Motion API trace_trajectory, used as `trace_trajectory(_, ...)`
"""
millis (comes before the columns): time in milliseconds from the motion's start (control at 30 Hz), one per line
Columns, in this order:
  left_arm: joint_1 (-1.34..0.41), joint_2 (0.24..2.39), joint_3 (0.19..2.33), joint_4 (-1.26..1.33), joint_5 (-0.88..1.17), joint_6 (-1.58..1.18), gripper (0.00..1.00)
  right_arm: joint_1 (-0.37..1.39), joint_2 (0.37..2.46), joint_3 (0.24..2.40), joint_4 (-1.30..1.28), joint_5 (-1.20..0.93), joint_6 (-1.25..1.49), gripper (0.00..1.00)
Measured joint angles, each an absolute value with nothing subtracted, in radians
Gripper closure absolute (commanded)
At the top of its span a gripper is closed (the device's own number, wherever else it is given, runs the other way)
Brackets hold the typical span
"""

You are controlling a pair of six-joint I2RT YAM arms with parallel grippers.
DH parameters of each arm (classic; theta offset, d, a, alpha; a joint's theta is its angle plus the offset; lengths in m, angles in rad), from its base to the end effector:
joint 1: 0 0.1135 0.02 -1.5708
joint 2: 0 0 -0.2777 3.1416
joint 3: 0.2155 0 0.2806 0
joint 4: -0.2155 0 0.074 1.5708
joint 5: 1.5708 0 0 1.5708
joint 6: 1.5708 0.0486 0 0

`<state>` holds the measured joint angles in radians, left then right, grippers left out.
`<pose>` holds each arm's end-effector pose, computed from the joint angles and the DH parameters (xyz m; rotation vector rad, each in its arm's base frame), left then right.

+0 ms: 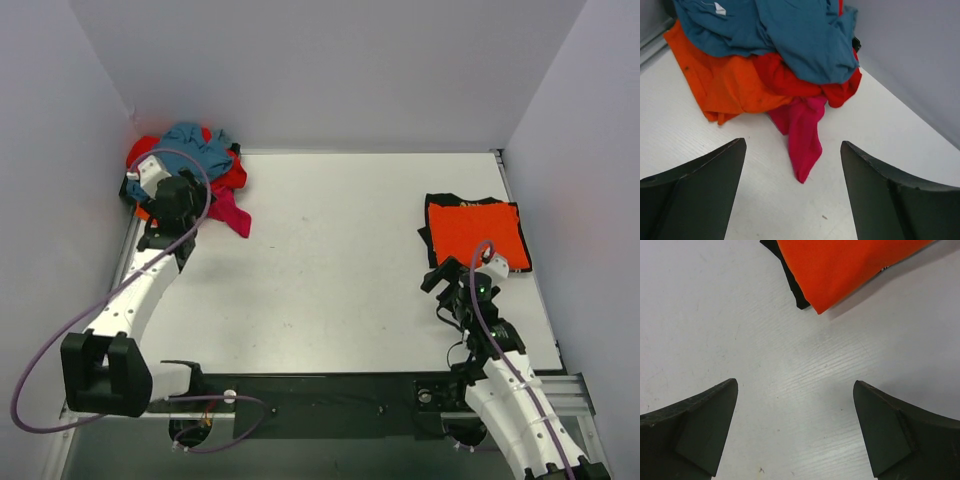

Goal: Fold and stack the t-shirts
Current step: Grab crumpled tshirt from bin with the left arm

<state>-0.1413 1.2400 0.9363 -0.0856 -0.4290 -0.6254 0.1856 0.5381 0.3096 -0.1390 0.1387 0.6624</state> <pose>0.3183 -0.0249 0.3066 -0.7265 1.7819 -0.0929 0.1743 0.0259 0.2083 0.5527 1.8791 0.4288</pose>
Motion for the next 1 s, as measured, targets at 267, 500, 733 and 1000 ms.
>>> trace_trajectory(267,-0.002,1.56,1.2,-0.132,-0.418,-0.67,0.2,0.192,0.549,0.307,-0.116,0.138,0.662,0.07)
trace_trajectory(500,0.031,1.913,1.496,-0.215,-0.343,-0.694,0.31,0.192,0.555,0.3,-0.112,0.139,0.662,0.08)
trace_trajectory(733,0.031,1.98,1.567,-0.25,-0.302,-0.698,0.52,0.192,0.567,0.288,-0.094,0.141,0.662,0.09)
trace_trajectory(1000,0.028,1.961,1.582,-0.286,-0.324,-0.695,0.33,0.192,0.62,0.288,-0.068,0.141,0.662,0.09)
